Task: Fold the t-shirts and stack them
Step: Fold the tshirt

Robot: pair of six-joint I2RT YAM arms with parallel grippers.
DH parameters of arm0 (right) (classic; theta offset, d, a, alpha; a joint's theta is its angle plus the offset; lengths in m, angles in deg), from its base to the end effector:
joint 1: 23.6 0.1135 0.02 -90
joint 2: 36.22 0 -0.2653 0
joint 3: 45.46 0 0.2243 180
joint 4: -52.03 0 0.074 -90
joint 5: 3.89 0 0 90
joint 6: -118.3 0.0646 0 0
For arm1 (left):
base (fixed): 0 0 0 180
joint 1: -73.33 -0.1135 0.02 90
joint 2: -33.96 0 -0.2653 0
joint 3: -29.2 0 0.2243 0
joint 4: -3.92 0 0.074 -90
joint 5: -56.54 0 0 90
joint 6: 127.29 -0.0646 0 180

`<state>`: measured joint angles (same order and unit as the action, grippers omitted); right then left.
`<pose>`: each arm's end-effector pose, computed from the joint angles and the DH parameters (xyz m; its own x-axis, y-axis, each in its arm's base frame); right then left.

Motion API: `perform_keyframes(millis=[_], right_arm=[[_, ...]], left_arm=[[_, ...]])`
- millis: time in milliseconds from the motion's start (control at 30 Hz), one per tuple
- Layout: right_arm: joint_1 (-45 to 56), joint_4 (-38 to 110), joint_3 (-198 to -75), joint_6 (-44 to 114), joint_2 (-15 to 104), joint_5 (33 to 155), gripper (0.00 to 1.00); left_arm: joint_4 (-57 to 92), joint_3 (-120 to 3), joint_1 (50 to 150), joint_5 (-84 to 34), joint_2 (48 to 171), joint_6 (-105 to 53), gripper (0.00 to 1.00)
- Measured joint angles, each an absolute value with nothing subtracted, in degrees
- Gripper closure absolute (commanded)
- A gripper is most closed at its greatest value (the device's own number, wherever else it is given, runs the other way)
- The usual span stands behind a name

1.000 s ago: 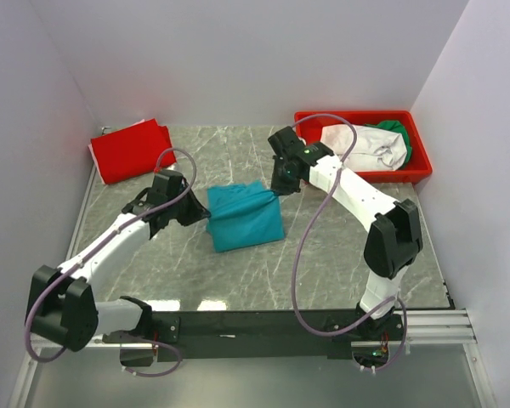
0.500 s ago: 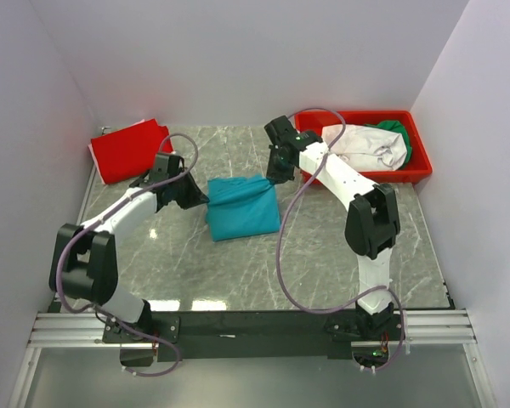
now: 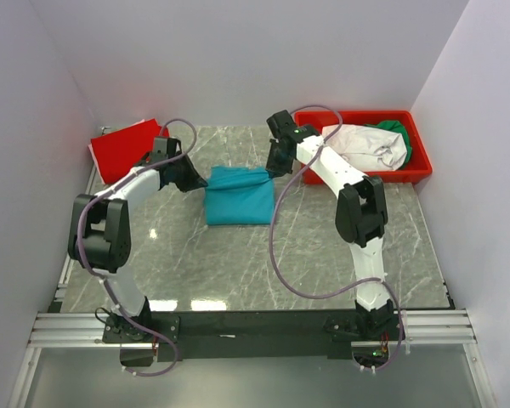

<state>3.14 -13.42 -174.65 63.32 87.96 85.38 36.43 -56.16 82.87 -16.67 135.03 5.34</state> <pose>0.4119 0.2066 0.2320 -0.8911 0.1936 -0.4104 0.0819 0.9582 0.2740 0.3691 -0.0809 0.2118 -0.7771 -0.5269 -0.3443 -0.2417 0.7549 -0.6097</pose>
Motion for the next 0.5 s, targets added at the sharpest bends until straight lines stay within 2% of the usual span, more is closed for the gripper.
perform_keyframes(millis=[133, 167, 233, 267, 300, 367, 500], right_arm=[[2.57, -12.9, -178.51, 63.52, 91.26, 85.79, 1.0], [2.33, -12.42, -179.35, 63.63, 92.05, 86.03, 0.94], [1.72, -10.78, -181.05, 64.15, 93.88, 86.99, 0.67], [1.28, -9.16, -181.57, 64.76, 94.73, 87.69, 0.52], [0.82, -7.83, -181.77, 64.98, 95.39, 88.63, 0.49], [-0.73, -4.46, -181.77, 66.47, 96.53, 91.15, 0.43], [-3.68, 0.13, -181.75, 68.3, 96.96, 93.86, 0.38]], left_arm=[[36.39, -59.52, 81.91, -15.9, 138.99, 4.91, 1.0], [36.32, -60.6, 81.65, -15.68, 140.06, 4.78, 1.0], [35.99, -63.24, 81.21, -15.25, 142.62, 4.14, 0.49], [35.49, -64.97, 80.95, -15.29, 144.26, 3.84, 0.33], [35.34, -66.87, 80.69, -15.2, 145.79, 3.9, 0.09], [35.12, -71.17, 80.18, -15.18, 148.89, 3.92, 0.04], [34.62, -76.44, 79.38, -15.27, 150.94, 3.64, 0.02]])
